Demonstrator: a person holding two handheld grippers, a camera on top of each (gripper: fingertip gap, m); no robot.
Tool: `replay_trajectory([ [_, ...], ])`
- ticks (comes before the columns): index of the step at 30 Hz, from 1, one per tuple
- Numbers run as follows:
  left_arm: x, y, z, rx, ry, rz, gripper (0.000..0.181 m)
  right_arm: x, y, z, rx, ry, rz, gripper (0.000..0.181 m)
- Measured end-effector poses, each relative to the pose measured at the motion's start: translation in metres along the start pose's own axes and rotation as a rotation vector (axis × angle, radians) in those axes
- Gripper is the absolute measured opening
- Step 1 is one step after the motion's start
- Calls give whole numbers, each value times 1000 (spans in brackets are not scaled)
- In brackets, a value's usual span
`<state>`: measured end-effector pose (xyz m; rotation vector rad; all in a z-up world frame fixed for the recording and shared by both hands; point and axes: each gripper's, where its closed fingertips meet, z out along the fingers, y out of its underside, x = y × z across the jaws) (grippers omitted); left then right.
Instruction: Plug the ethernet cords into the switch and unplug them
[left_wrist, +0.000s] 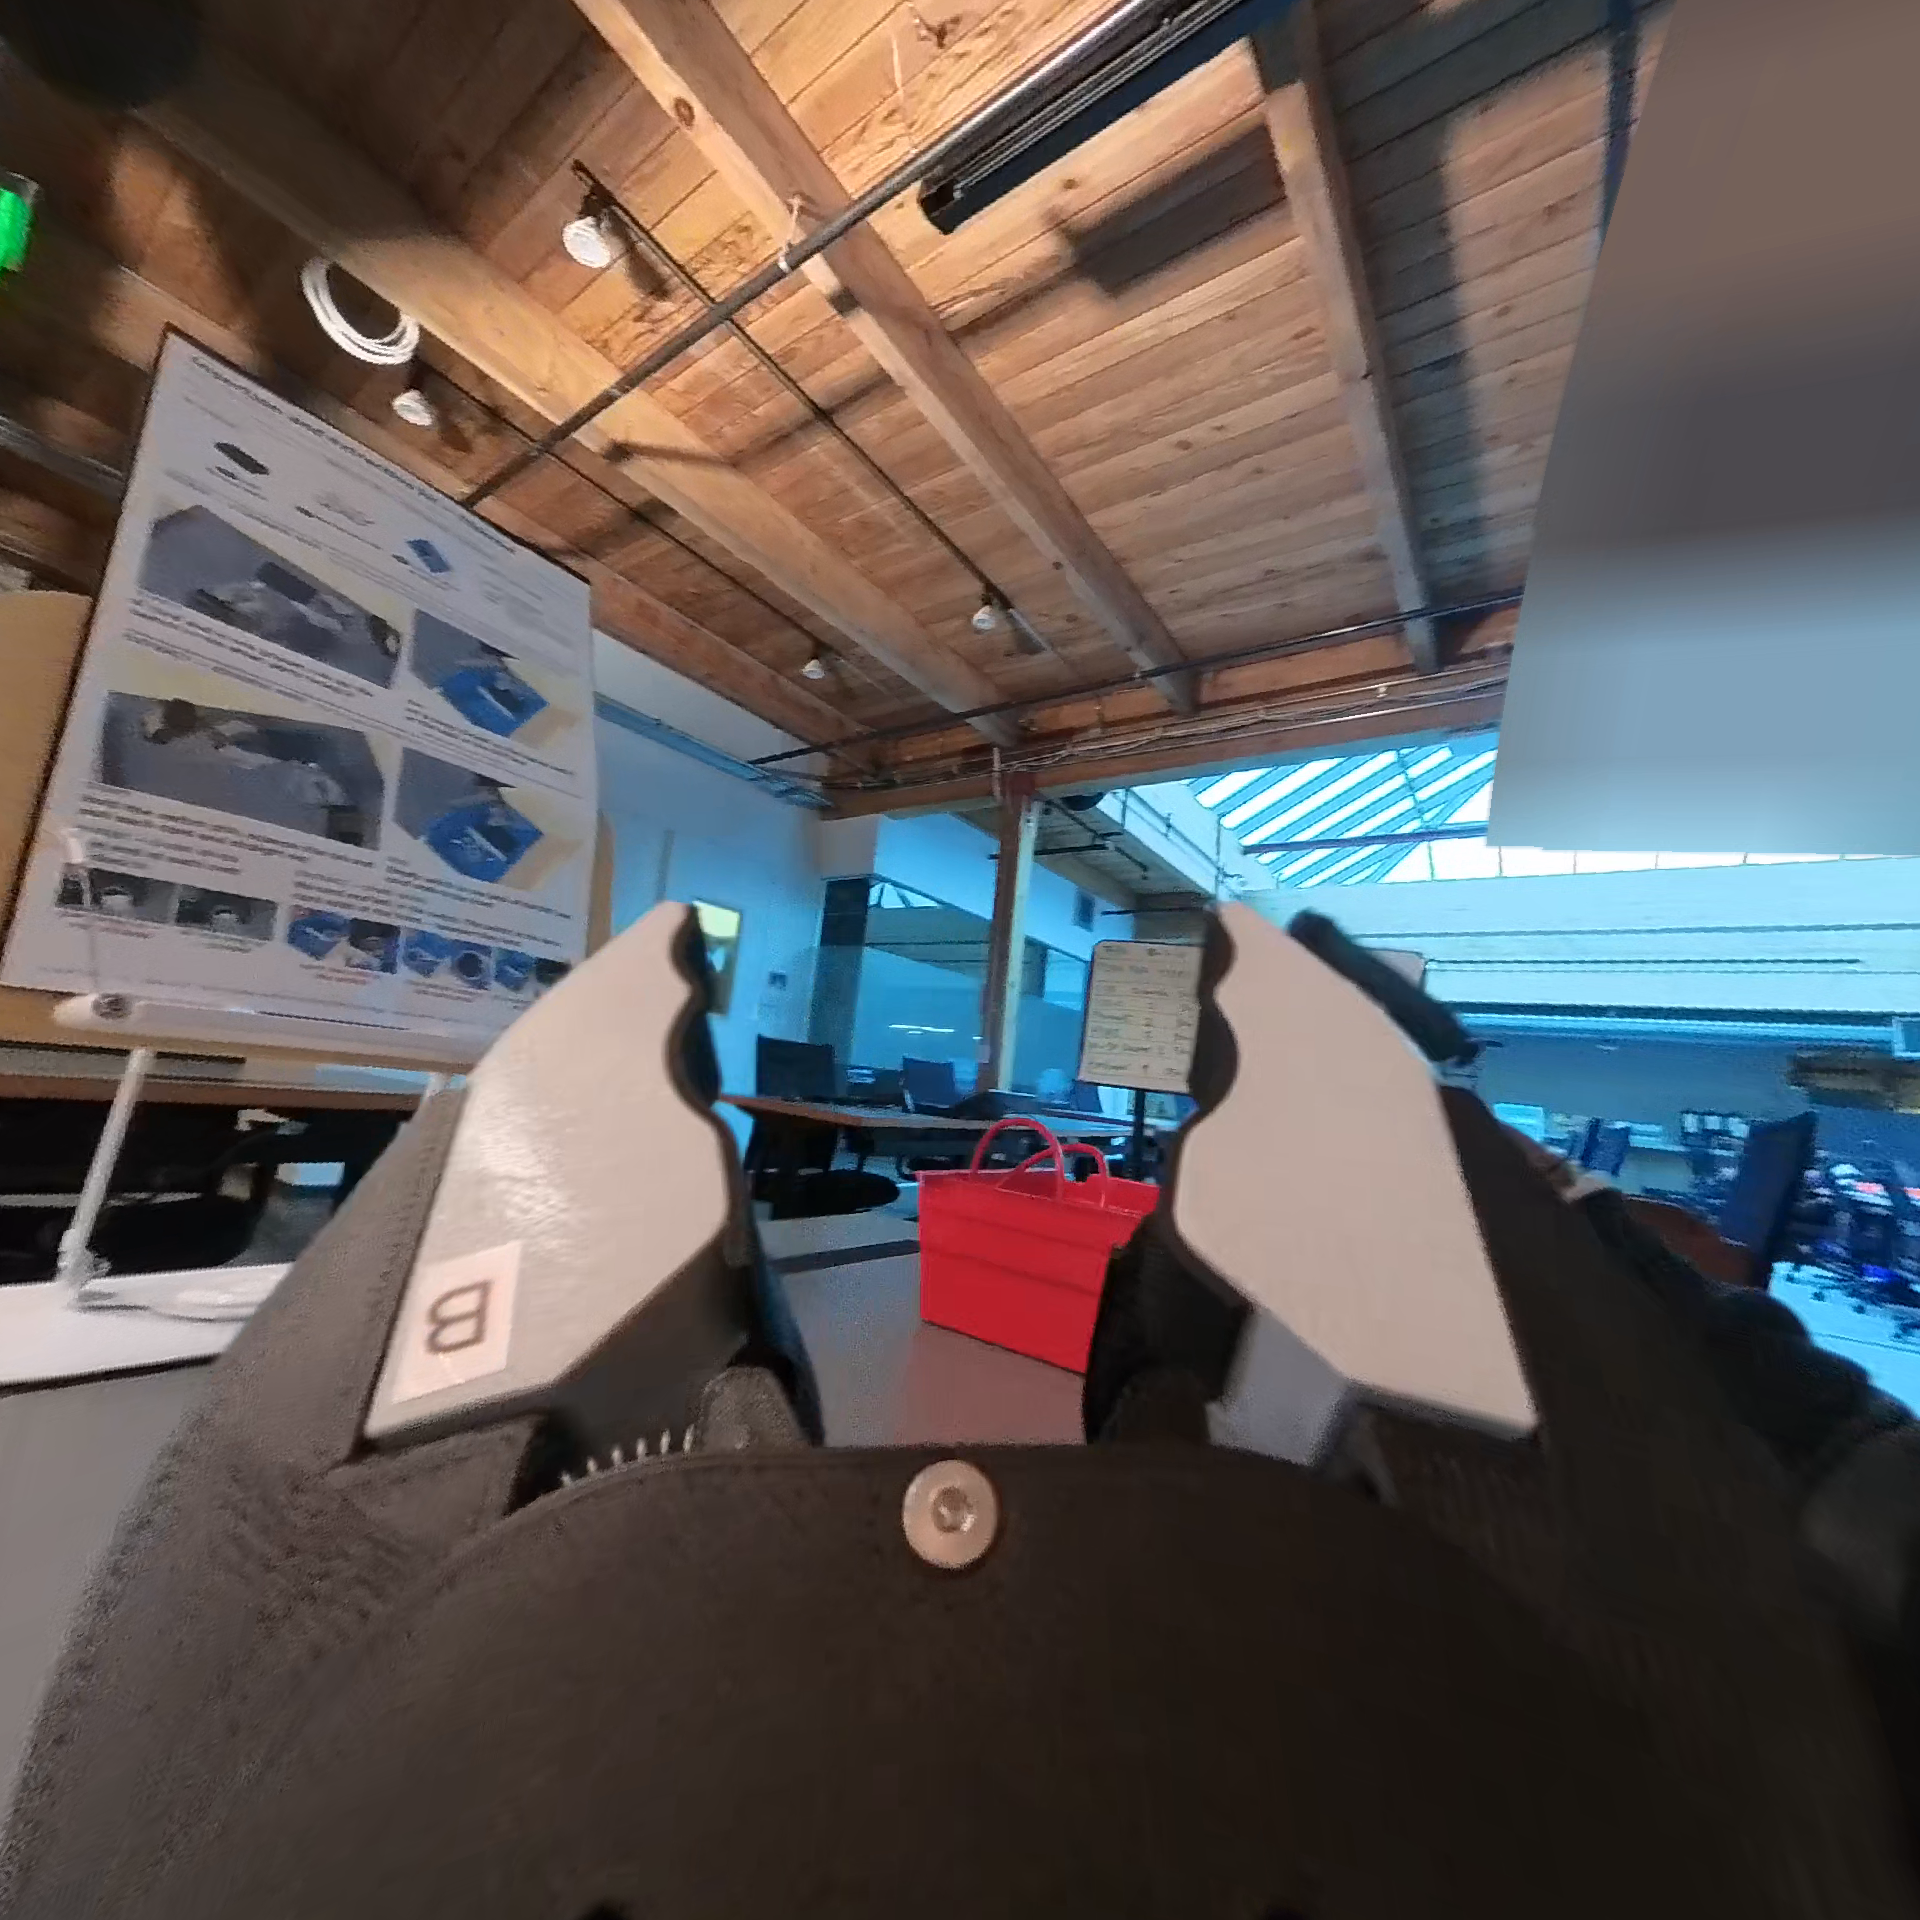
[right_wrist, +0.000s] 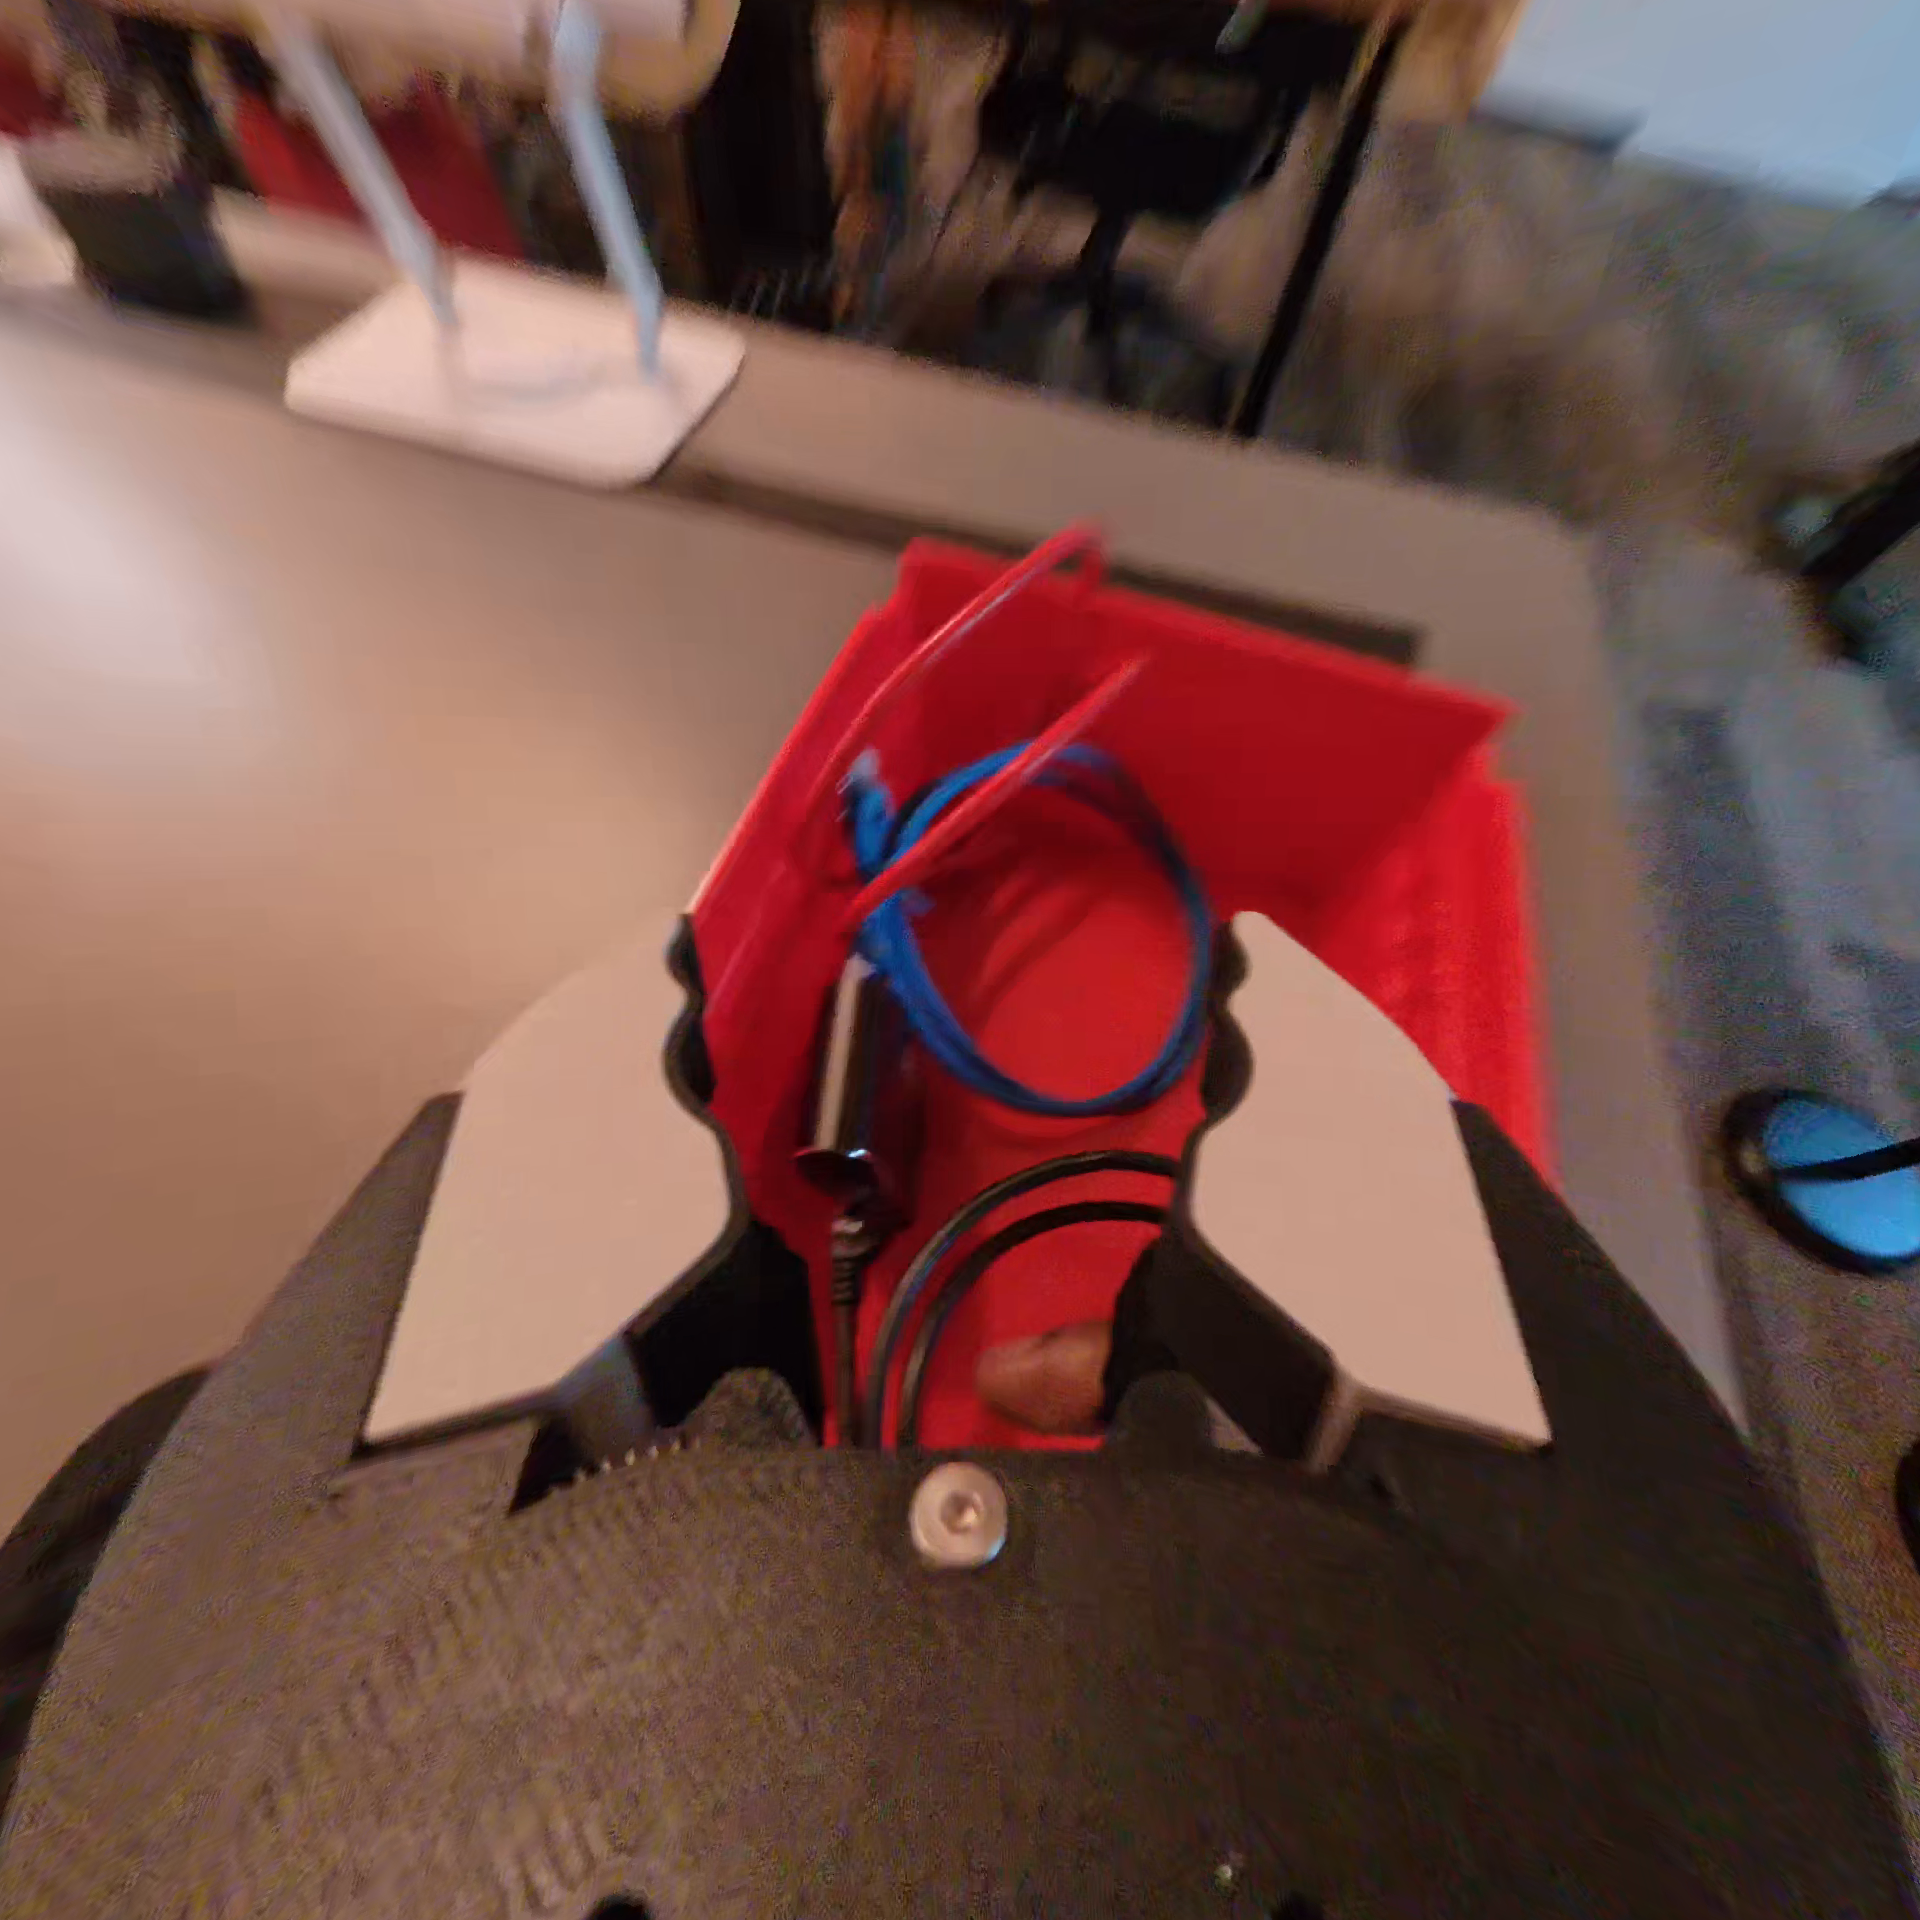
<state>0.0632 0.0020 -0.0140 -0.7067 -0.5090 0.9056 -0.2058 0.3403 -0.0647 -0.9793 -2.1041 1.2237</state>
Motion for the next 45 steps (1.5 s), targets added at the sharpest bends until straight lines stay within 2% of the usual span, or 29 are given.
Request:
replay_trajectory([
  [2, 0, -2, 1, 7, -10, 24, 105, 31, -17, -32, 164, 117, 25, 115],
  [4, 2, -2, 2, 5, -16, 48, 116, 65, -17, -62, 283, 230, 58, 131],
  [7, 4, 2, 4, -13, -23, 91, 122, 101, 6, -91, 335, 265, 158, 129],
  [9, 6, 8, 6, -39, -16, 114, 122, 110, 40, -95, 236, 216, 199, 116],
  [12, 6, 13, 6, -56, -15, 96, 120, 114, 83, -96, 72, 130, 208, 72],
  [15, 2, 11, 5, -42, -26, 62, 116, 106, 97, -92, 58, 13, 260, 55],
  [18, -4, 7, 4, -17, -40, 11, 115, 107, 124, -82, -99, 9, 314, 34],
  [20, -6, 5, 3, -5, -45, -16, 115, 97, 133, -71, -173, -37, 285, 15],
  [23, -5, 5, 2, -1, -46, -18, 114, 95, 135, -56, -230, -1, 205, 6],
  [31, -6, 6, 3, -8, -46, -13, 113, 33, 111, -18, -306, -160, -48, 12],
  [41, -5, 5, 2, -10, -39, -16, 110, -63, 76, 36, -376, -215, -250, 17],
  [45, -1, -9, -1, 69, -20, -17, 110, -105, 66, 50, -388, -187, -334, 20],
])
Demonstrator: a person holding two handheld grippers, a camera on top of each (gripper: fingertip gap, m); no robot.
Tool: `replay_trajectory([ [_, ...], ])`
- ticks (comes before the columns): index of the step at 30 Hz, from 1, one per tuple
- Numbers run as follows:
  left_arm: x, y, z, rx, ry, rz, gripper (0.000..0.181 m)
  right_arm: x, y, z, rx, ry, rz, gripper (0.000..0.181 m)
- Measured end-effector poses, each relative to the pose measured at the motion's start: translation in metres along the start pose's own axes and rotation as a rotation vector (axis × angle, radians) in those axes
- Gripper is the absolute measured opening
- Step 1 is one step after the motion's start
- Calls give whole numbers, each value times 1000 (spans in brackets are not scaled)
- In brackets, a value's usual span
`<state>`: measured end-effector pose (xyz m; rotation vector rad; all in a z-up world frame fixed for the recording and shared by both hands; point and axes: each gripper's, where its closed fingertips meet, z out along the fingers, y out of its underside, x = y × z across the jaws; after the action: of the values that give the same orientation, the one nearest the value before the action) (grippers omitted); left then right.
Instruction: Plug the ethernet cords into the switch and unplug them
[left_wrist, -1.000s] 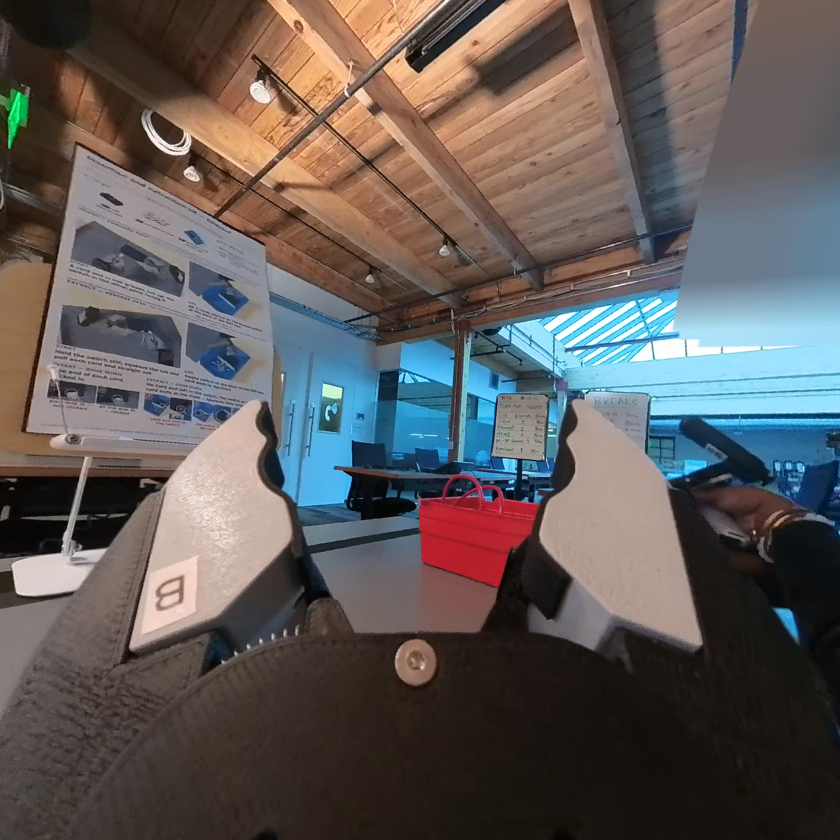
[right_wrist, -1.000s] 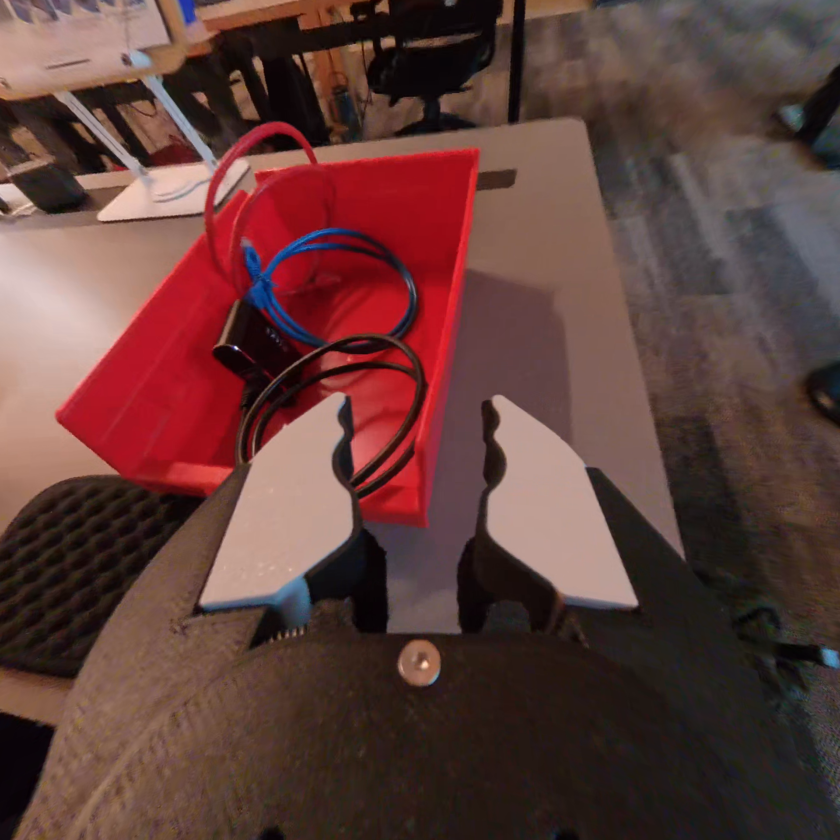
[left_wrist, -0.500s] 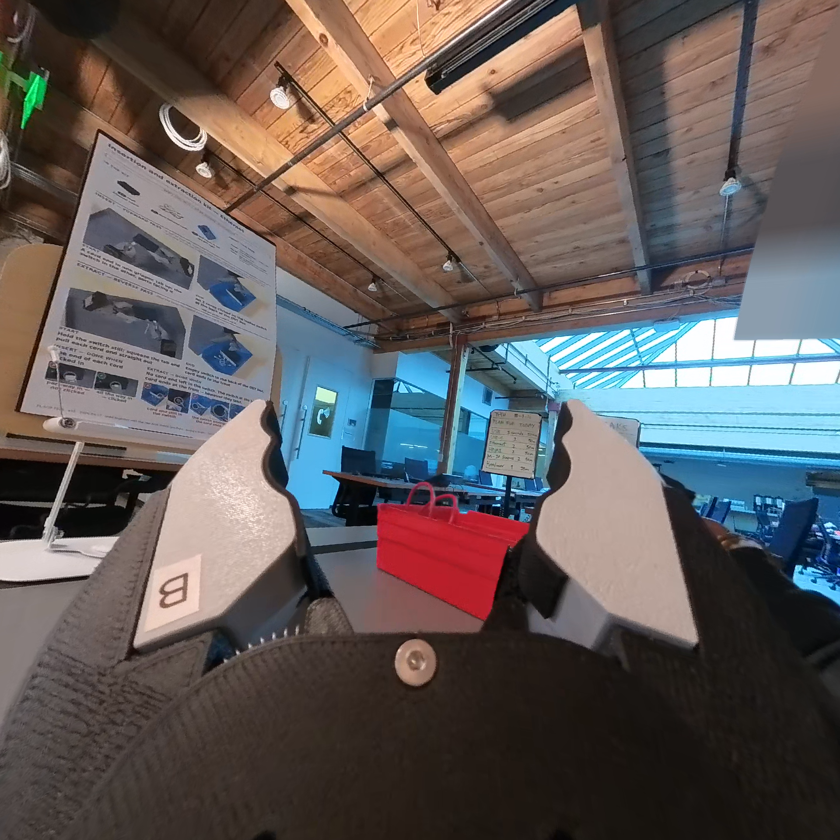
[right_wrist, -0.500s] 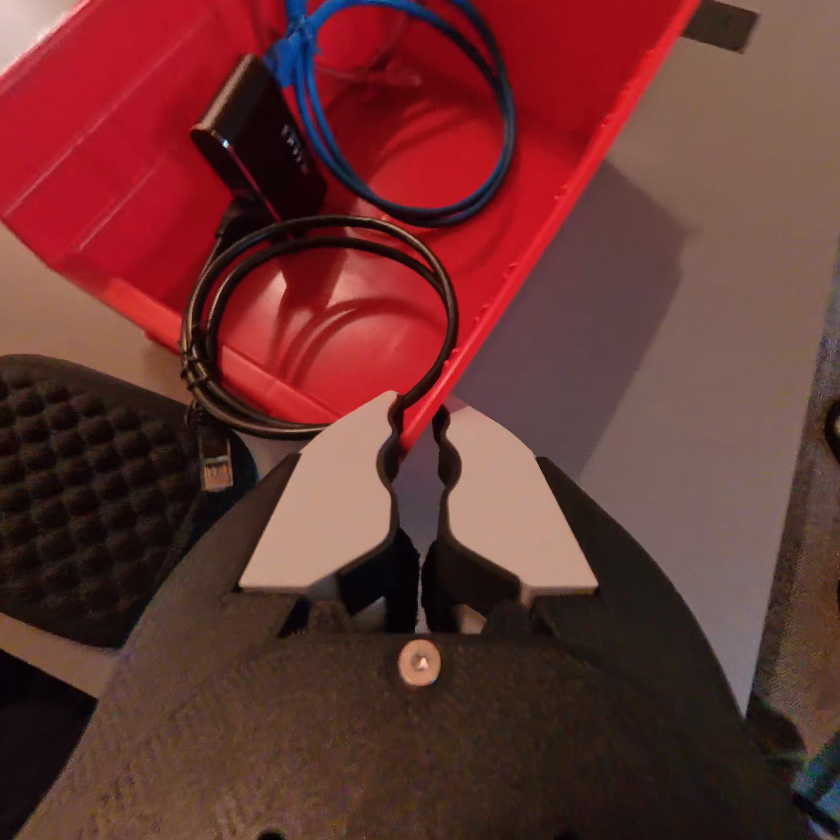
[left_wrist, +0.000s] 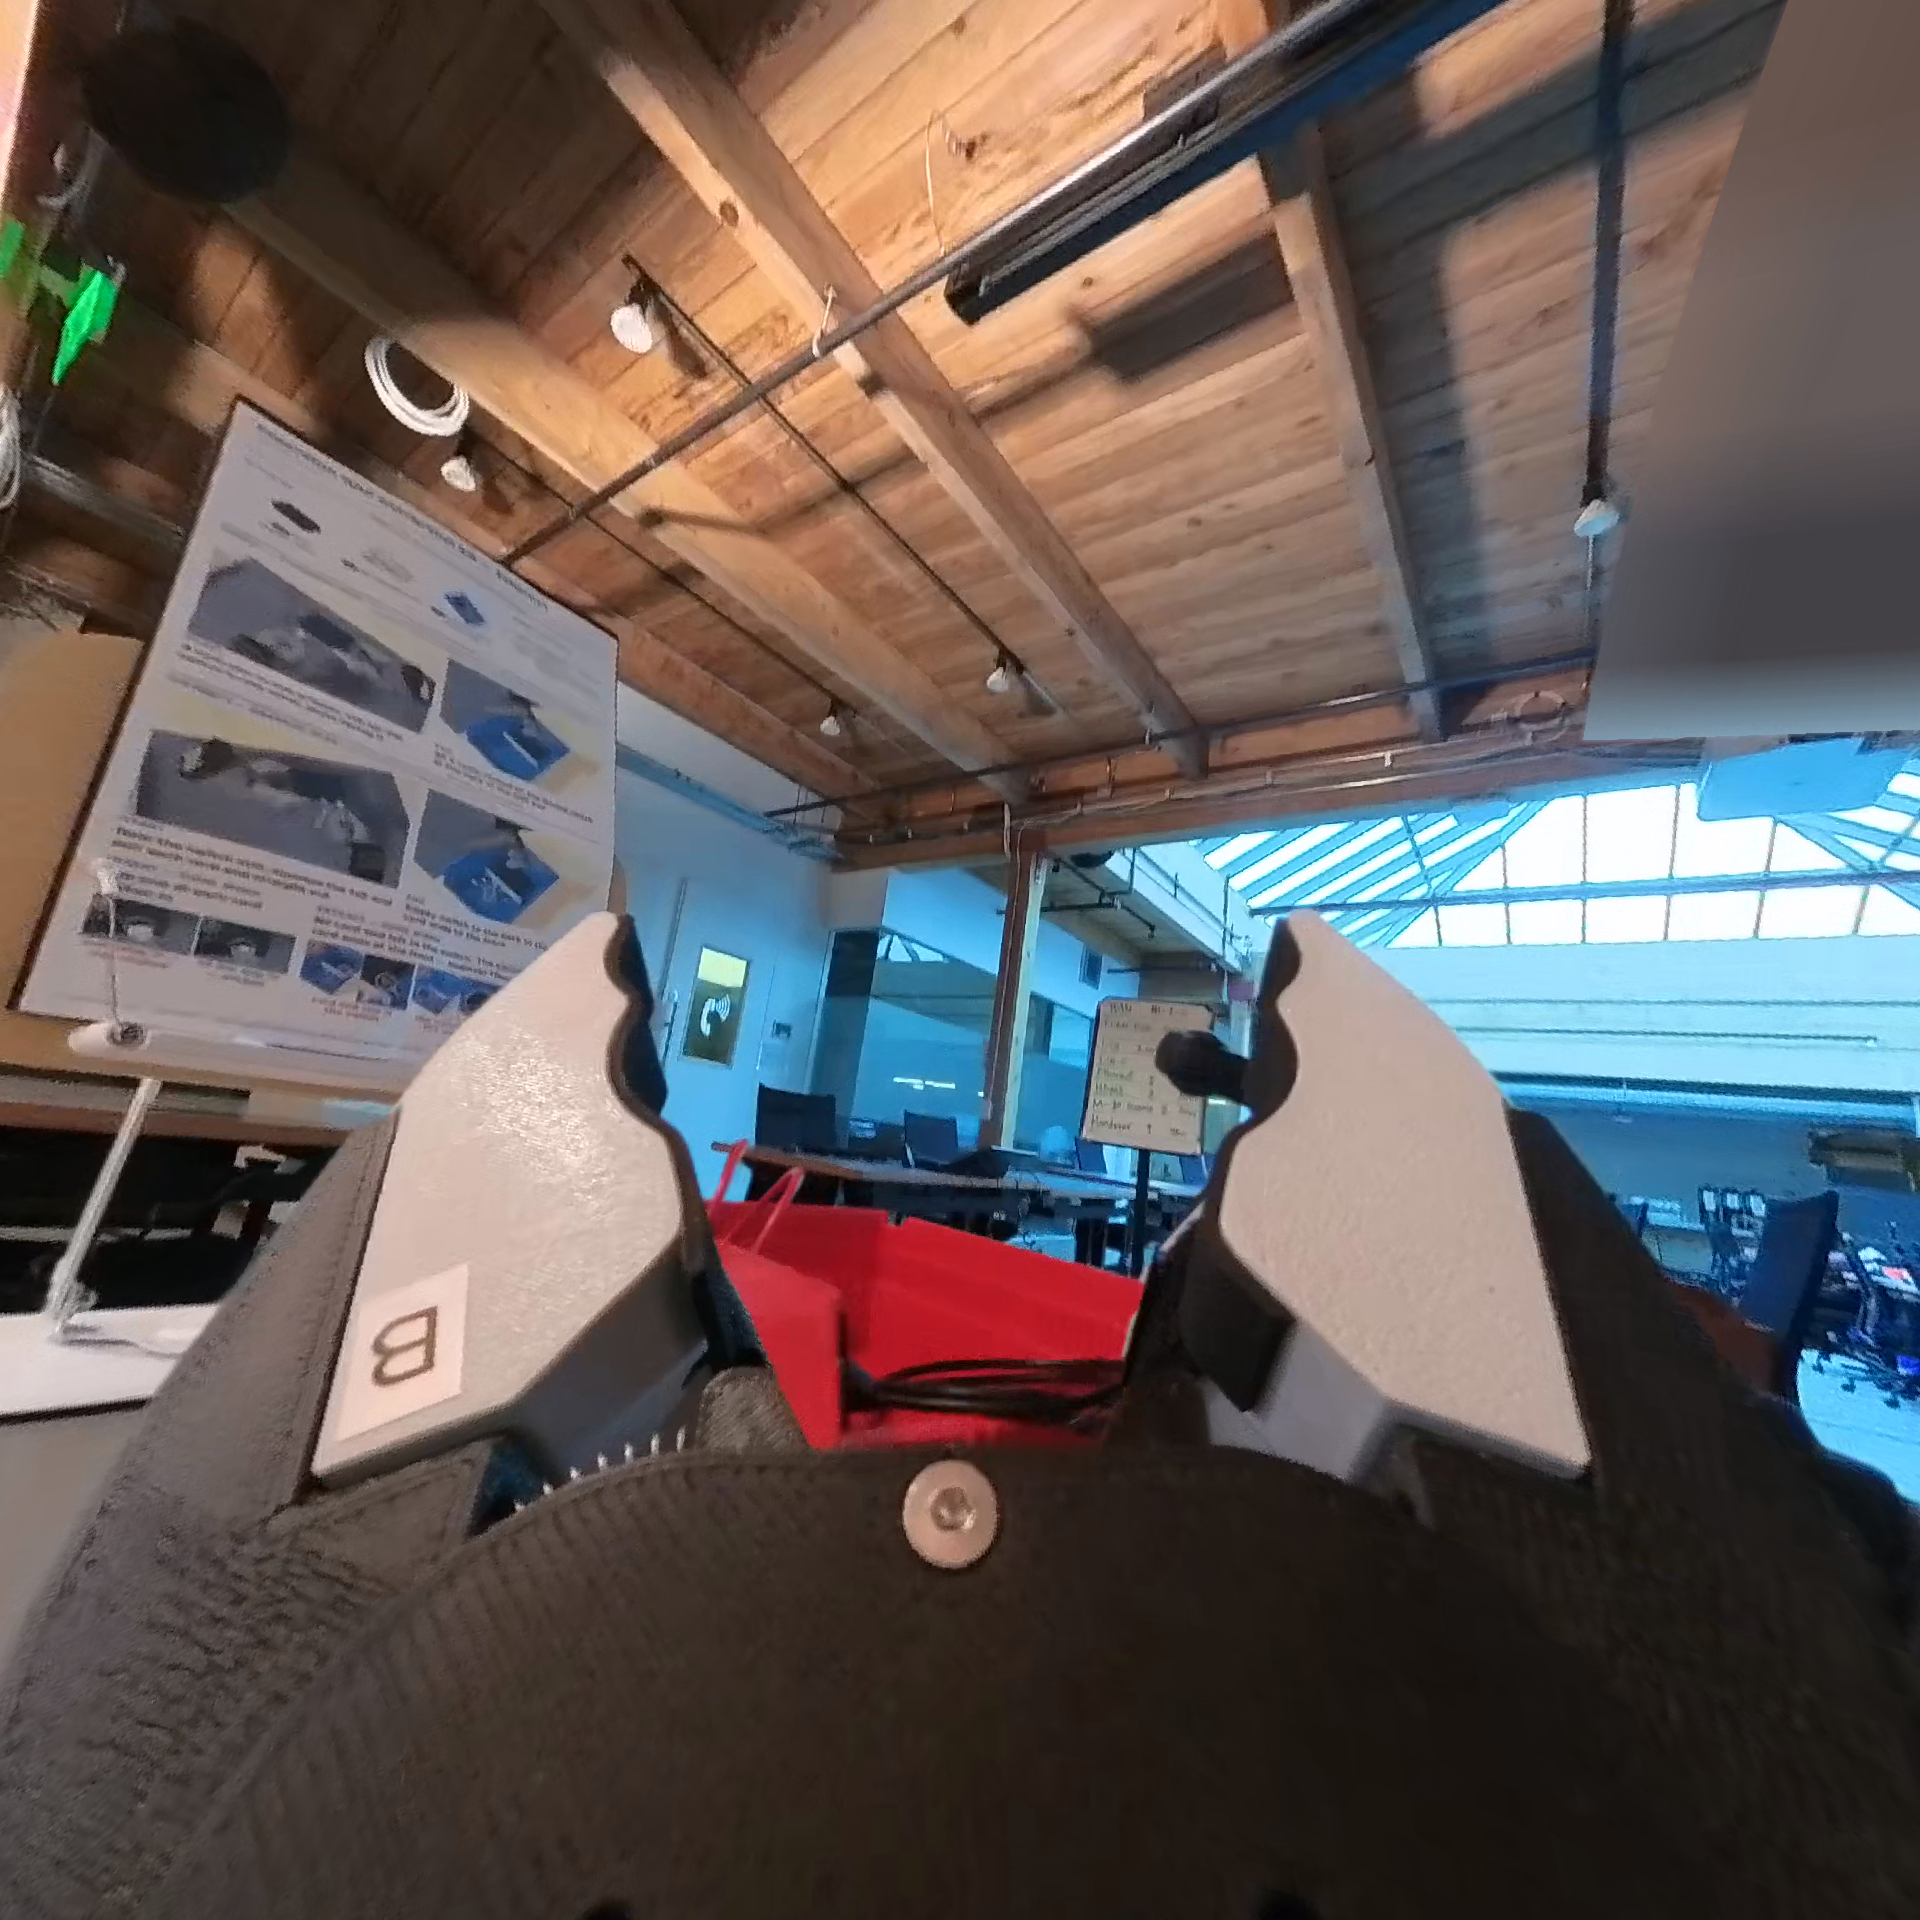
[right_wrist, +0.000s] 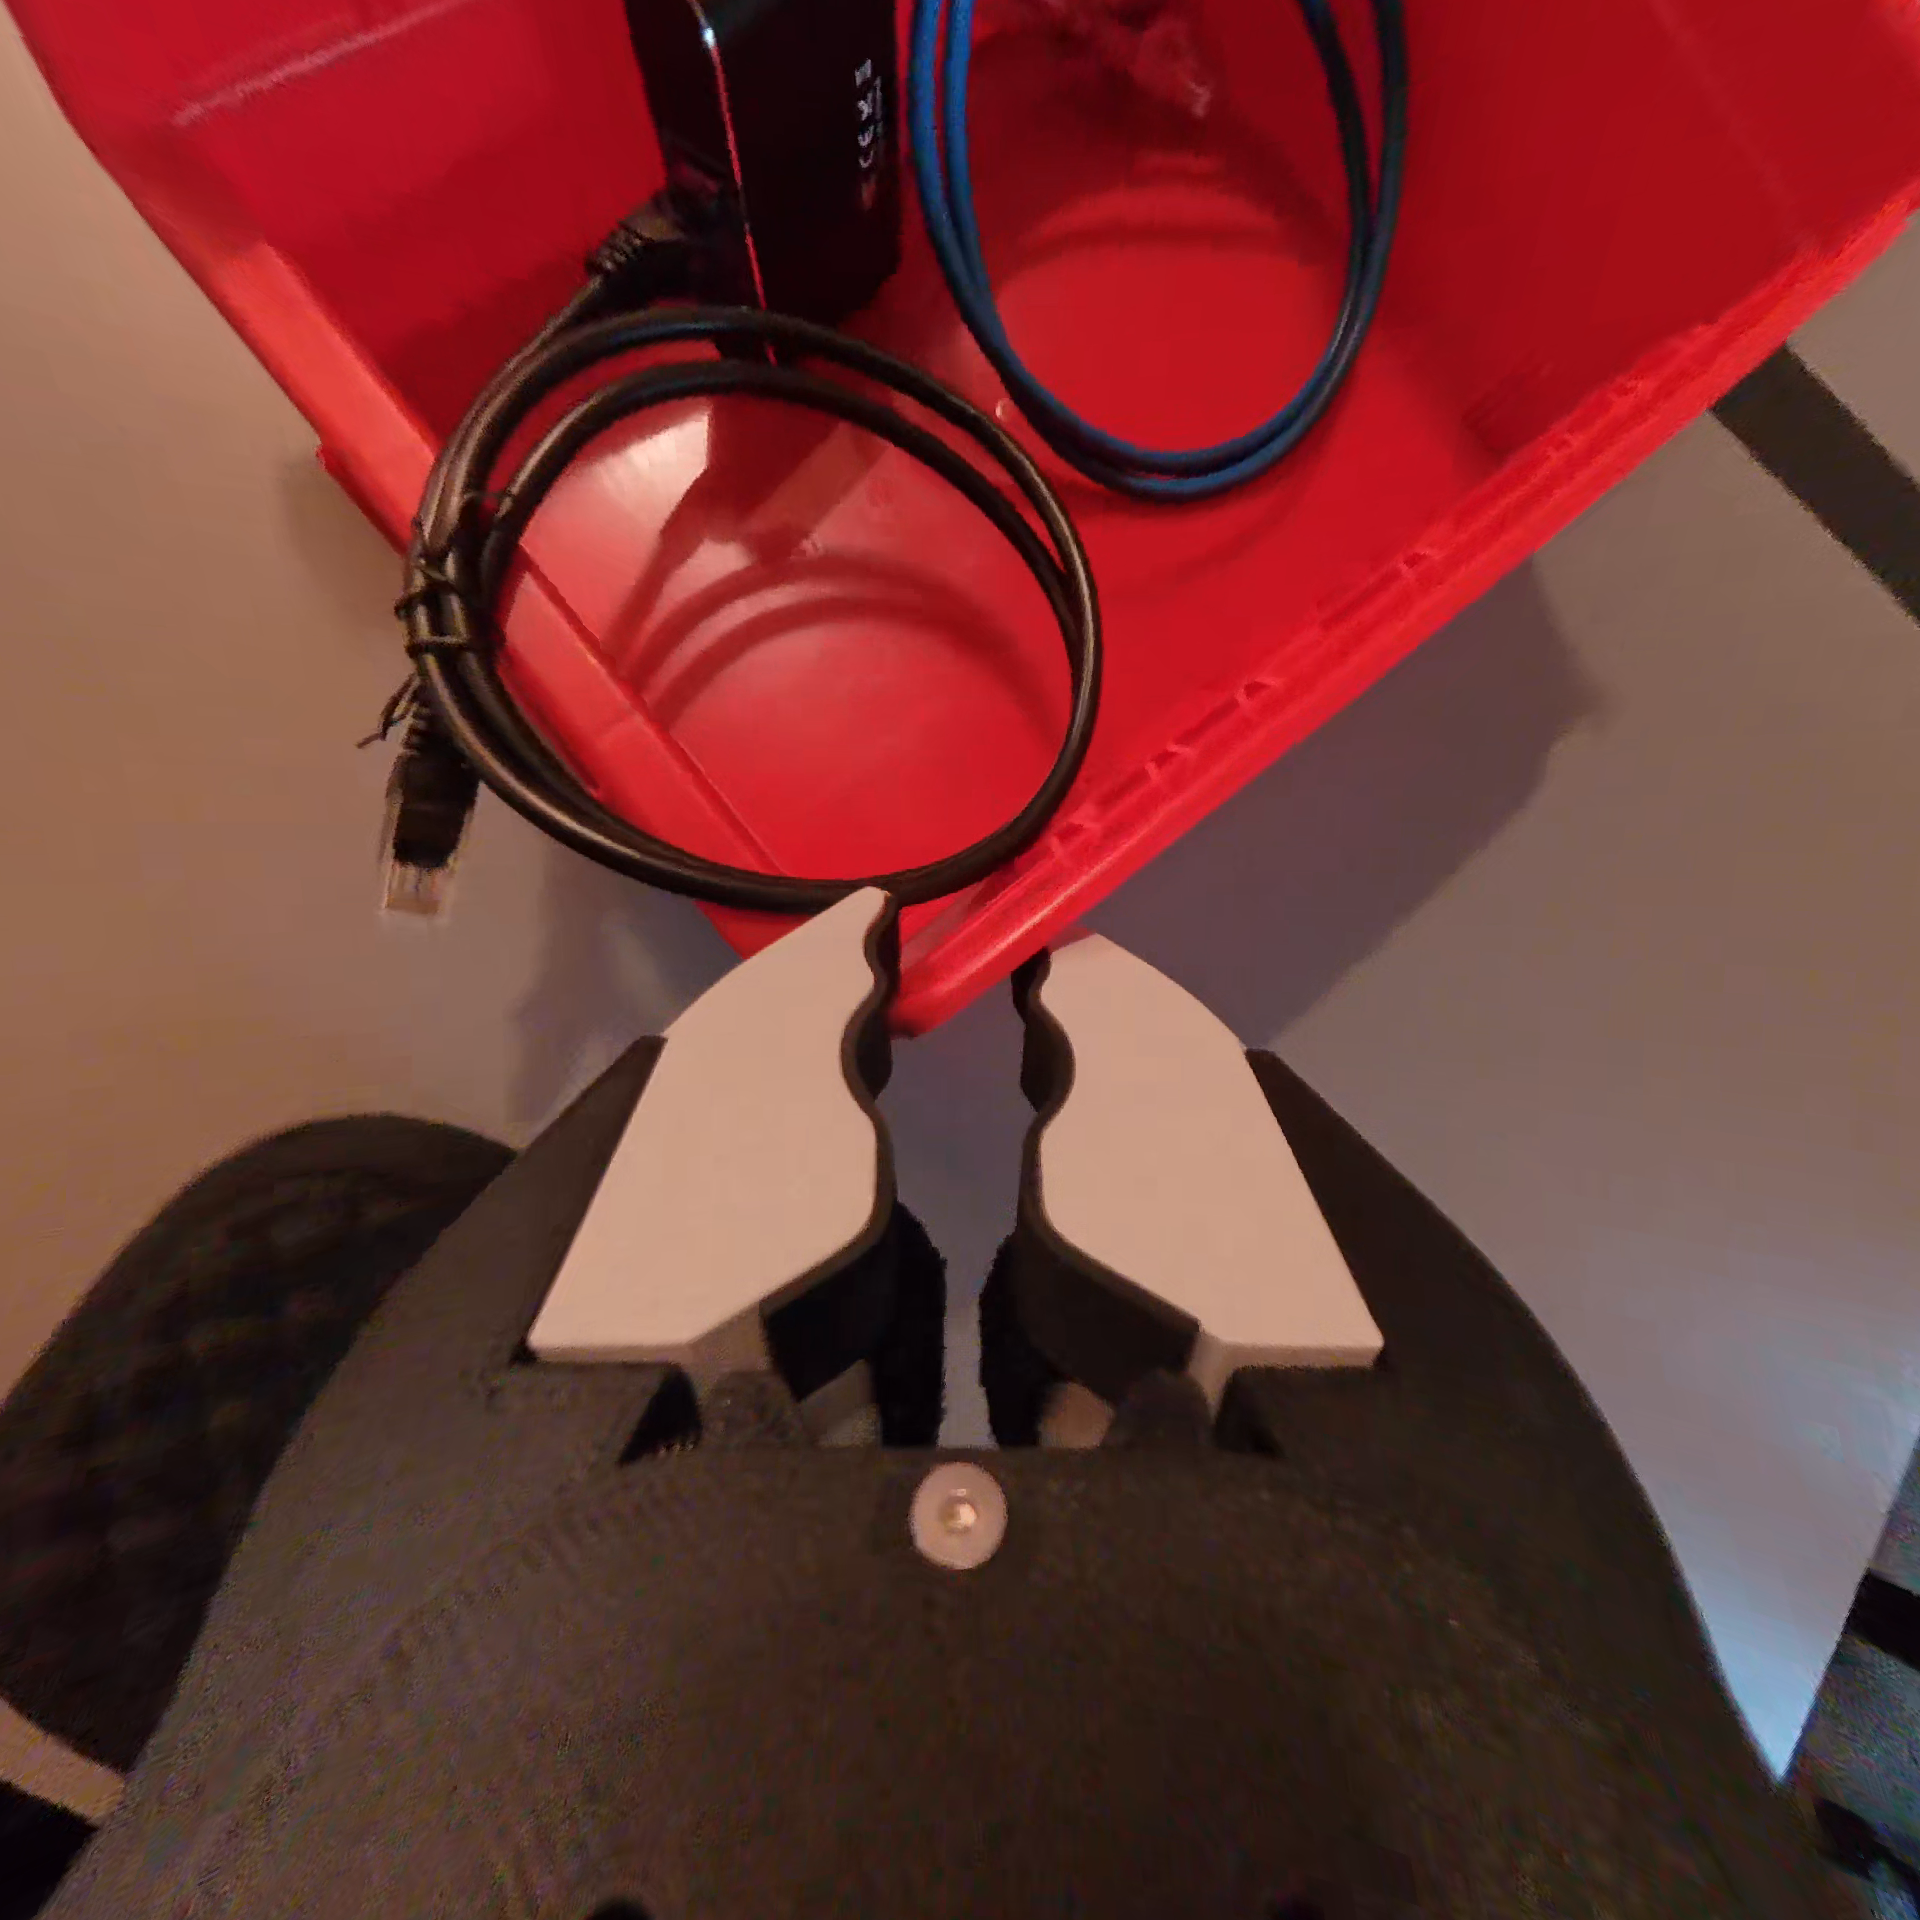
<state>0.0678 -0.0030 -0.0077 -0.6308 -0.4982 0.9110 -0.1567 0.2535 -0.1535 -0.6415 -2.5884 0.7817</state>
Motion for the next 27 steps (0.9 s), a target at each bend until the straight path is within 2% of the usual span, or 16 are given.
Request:
replay_trajectory([
  [8, 12, -5, 3, 11, 31, 46, 110, -59, -60, 25, 101, 110, -70, 20],
  [12, 21, -19, 5, 43, 57, 65, 110, -78, -78, 33, 142, 88, -79, 20],
  [15, 26, -46, 3, 105, 70, 98, 109, -93, -91, 39, 148, 68, -98, 19],
  [21, 27, -109, -14, 206, 23, 358, 103, -117, -121, 56, 99, 47, -191, 21],
  [24, 8, -155, -36, 279, -91, 473, 97, -126, -135, 64, 72, 44, -246, 21],
  [27, -30, -199, -70, 274, -314, 649, 90, -137, -150, 73, 93, 11, -260, 20],
])
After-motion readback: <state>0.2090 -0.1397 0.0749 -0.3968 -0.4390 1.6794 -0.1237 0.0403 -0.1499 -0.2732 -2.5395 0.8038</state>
